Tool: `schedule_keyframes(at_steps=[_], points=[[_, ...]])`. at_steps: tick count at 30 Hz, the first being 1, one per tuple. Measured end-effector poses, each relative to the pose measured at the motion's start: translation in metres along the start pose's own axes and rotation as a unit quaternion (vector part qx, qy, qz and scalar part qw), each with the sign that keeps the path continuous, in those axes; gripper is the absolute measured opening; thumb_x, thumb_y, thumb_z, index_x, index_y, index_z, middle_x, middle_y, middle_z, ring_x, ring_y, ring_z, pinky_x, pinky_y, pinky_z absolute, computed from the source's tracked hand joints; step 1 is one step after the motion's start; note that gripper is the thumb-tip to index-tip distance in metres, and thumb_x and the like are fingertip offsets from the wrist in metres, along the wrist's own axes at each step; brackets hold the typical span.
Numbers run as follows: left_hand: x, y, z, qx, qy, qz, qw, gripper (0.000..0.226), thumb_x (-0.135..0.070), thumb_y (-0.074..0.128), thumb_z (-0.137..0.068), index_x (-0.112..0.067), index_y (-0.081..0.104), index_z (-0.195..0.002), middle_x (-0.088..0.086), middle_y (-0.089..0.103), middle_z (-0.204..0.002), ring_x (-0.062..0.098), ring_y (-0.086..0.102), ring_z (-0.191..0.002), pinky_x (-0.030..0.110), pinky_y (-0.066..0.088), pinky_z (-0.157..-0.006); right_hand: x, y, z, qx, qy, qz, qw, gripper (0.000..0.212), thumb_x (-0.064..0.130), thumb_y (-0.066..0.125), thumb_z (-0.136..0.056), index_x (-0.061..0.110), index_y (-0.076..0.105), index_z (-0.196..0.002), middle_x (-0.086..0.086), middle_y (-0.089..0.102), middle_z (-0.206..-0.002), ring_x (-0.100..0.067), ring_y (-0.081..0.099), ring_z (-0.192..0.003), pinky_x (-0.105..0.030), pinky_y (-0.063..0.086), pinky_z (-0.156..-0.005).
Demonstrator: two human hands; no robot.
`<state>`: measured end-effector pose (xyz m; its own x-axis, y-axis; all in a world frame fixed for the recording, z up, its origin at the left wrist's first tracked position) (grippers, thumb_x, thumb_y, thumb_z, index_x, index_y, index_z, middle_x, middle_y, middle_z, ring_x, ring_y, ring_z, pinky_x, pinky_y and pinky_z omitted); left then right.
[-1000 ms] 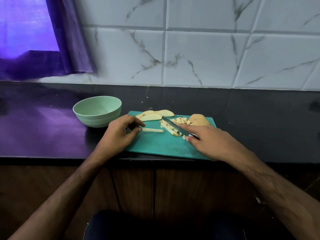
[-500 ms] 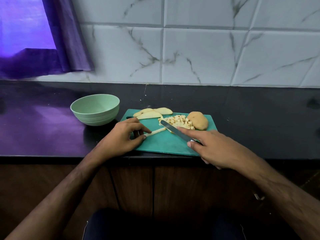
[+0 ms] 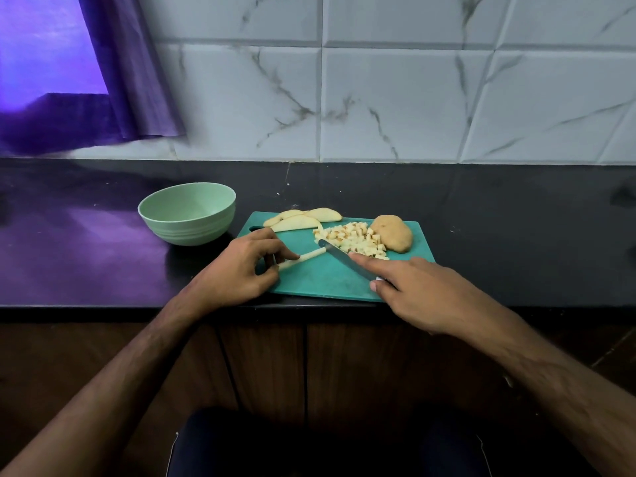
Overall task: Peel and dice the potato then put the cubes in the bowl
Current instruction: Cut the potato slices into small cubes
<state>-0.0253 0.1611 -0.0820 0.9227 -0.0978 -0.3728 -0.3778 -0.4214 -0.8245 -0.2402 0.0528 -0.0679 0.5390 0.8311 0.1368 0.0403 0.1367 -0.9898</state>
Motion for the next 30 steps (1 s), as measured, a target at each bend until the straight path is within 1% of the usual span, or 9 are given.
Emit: schedule_keyframes(at_steps=[2,4,10,14,18,21,25,27,30], points=[[0.0,0.001,0.0,0.0,0.002,-0.003,1.0,0.038,-0.013,0.057,-0.08,-0.023,0.076,-0.111,-0.015,0.056,-0.095,0.007,0.059,-0.085,0.007,0.039,-0.073,0.002,-0.006,0.001,-0.025,-0.004,0.021,0.999,0.054,0.041,0.031,-0.11,0.057,0.008,-0.156,0.009,0.053,-0.084,-0.009,0.056,-0.077,-0.032,0.053,-0.072],[0.001,0.001,0.0,-0.002,0.002,-0.003,1.0,0.038,-0.013,0.057,-0.08,-0.023,0.076,-0.111,-0.014,0.056,-0.095,0.008,0.059,-0.085,0.008,0.039,-0.074,0.004,-0.012,0.001,-0.038,-0.012,0.017,0.999,0.054,0.042,0.03,-0.109,0.059,0.006,-0.154,0.011,0.051,-0.085,-0.007,0.054,-0.079,-0.036,0.054,-0.079],[0.0,0.001,0.0,0.002,0.004,-0.002,1.0,0.038,-0.011,0.057,-0.08,-0.022,0.076,-0.111,-0.011,0.057,-0.095,0.006,0.058,-0.082,0.007,0.039,-0.073,0.007,0.005,0.0,-0.019,-0.011,0.014,1.0,0.054,0.041,0.032,-0.11,0.059,0.009,-0.155,0.011,0.045,-0.082,-0.006,0.048,-0.073,-0.026,0.036,-0.058],[0.0,0.001,0.001,0.002,0.006,-0.002,1.0,0.038,-0.012,0.057,-0.08,-0.022,0.076,-0.111,-0.013,0.056,-0.095,0.007,0.057,-0.083,0.009,0.04,-0.073,0.012,0.005,0.002,-0.006,-0.01,0.029,0.999,0.054,0.039,0.031,-0.11,0.053,0.008,-0.157,0.013,0.037,-0.077,-0.005,0.041,-0.067,-0.024,0.031,-0.055],[0.0,0.0,0.001,-0.005,0.01,-0.003,1.0,0.037,-0.01,0.057,-0.081,-0.02,0.076,-0.111,-0.013,0.056,-0.094,0.007,0.058,-0.084,0.008,0.039,-0.075,0.009,-0.005,0.002,-0.013,-0.008,0.018,1.0,0.053,0.042,0.031,-0.11,0.057,0.009,-0.156,0.008,0.052,-0.089,-0.009,0.055,-0.08,-0.03,0.05,-0.067],[-0.001,0.001,0.001,-0.005,0.012,-0.004,1.0,0.036,-0.01,0.058,-0.081,-0.02,0.076,-0.111,-0.013,0.056,-0.094,0.009,0.058,-0.084,0.009,0.039,-0.075,0.008,-0.015,0.002,-0.036,-0.011,0.002,0.999,0.052,0.042,0.031,-0.11,0.06,0.009,-0.154,0.01,0.048,-0.083,-0.01,0.056,-0.075,-0.034,0.055,-0.072],[0.0,0.0,0.0,-0.003,0.01,-0.007,1.0,0.036,-0.012,0.058,-0.081,-0.021,0.076,-0.111,-0.016,0.054,-0.094,0.011,0.058,-0.083,0.01,0.04,-0.074,0.013,0.0,0.005,-0.023,-0.01,0.001,1.0,0.054,0.039,0.033,-0.11,0.056,0.011,-0.156,0.012,0.044,-0.079,-0.005,0.047,-0.068,-0.025,0.035,-0.054],[-0.001,0.0,0.0,0.0,0.011,-0.007,1.0,0.035,-0.012,0.058,-0.081,-0.021,0.076,-0.111,-0.017,0.054,-0.093,0.01,0.058,-0.082,0.01,0.04,-0.074,0.016,0.006,0.005,-0.027,-0.011,0.003,1.0,0.054,0.037,0.033,-0.11,0.053,0.01,-0.157,0.014,0.037,-0.074,-0.004,0.039,-0.063,-0.024,0.027,-0.053],[-0.001,-0.001,0.0,0.001,0.008,-0.006,1.0,0.035,-0.013,0.058,-0.081,-0.021,0.076,-0.111,-0.017,0.054,-0.093,0.01,0.058,-0.082,0.01,0.04,-0.073,0.019,0.005,0.003,-0.024,-0.012,0.007,1.0,0.055,0.037,0.032,-0.11,0.051,0.01,-0.158,0.017,0.03,-0.075,-0.002,0.034,-0.064,-0.025,0.027,-0.055]])
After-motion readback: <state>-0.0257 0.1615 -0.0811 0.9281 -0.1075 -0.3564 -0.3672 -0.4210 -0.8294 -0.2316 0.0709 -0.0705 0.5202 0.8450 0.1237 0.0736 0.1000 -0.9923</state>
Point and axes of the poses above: each hand's wrist, its own z-axis away from the middle knuckle, its own y-axis out of the palm, x = y × z, the point moved 6 cm from there along -z, towards the middle knuckle
